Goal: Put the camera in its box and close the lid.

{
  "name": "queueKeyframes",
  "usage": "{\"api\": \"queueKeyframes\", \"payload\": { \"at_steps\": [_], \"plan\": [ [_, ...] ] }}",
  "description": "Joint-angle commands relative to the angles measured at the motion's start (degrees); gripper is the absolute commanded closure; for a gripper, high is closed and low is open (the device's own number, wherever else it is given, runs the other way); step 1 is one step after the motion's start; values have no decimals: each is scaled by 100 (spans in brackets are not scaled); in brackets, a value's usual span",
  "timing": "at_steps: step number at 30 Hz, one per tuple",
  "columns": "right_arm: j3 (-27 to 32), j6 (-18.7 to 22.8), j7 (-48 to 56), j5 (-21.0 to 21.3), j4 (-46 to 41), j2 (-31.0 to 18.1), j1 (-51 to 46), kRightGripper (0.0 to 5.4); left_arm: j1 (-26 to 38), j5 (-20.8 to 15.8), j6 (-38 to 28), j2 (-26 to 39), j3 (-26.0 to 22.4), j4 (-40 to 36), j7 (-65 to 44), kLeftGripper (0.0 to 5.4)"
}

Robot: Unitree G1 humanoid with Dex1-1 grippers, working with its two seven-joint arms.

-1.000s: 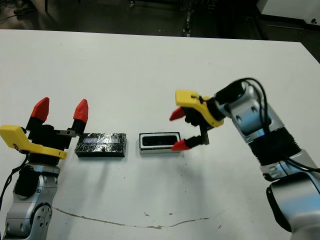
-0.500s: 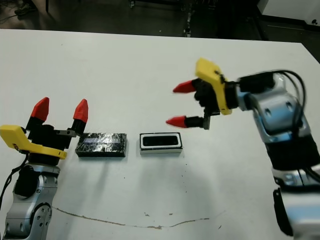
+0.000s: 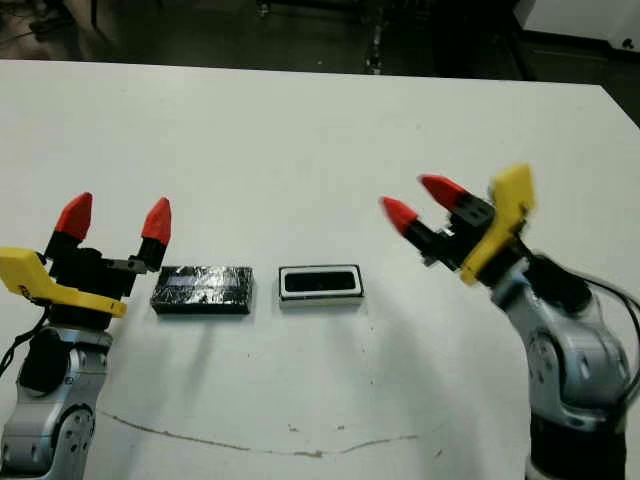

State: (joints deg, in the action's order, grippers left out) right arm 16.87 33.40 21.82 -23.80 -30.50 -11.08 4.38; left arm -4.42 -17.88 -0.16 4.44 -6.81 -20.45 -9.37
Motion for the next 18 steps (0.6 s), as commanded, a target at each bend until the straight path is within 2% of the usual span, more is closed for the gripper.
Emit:
{"api": "queueKeyframes", "payload": {
  "at_steps": [1, 4, 7, 13, 17, 18],
  "plan": [
    [204, -220, -654, -34, -338, 446, -552, 285, -24, -31, 116, 134, -36, -30, -100, 0],
    [180, -639, -1038, 116, -369, 728, -887, 329, 43, -97, 226, 410, -72, -53, -391, 0],
    [94, -871, -1295, 186, -350, 879, -1028, 375, 169, -466, 617, 973, -154, -172, -1000, 0],
    [-44, -1003, -1523, 95, -235, 1003, -1030, 474, 901, -1239, 1322, 2453, -336, 157, -2760, 0],
    [-86, -919, -1757, 97, -207, 1044, -989, 538, 1602, -1535, 1836, 3172, -310, 566, -3604, 0],
    [-104, -911, -1801, 100, -209, 1053, -987, 540, 1788, -1559, 1970, 3334, -268, 672, -3801, 0]
  ]
}}
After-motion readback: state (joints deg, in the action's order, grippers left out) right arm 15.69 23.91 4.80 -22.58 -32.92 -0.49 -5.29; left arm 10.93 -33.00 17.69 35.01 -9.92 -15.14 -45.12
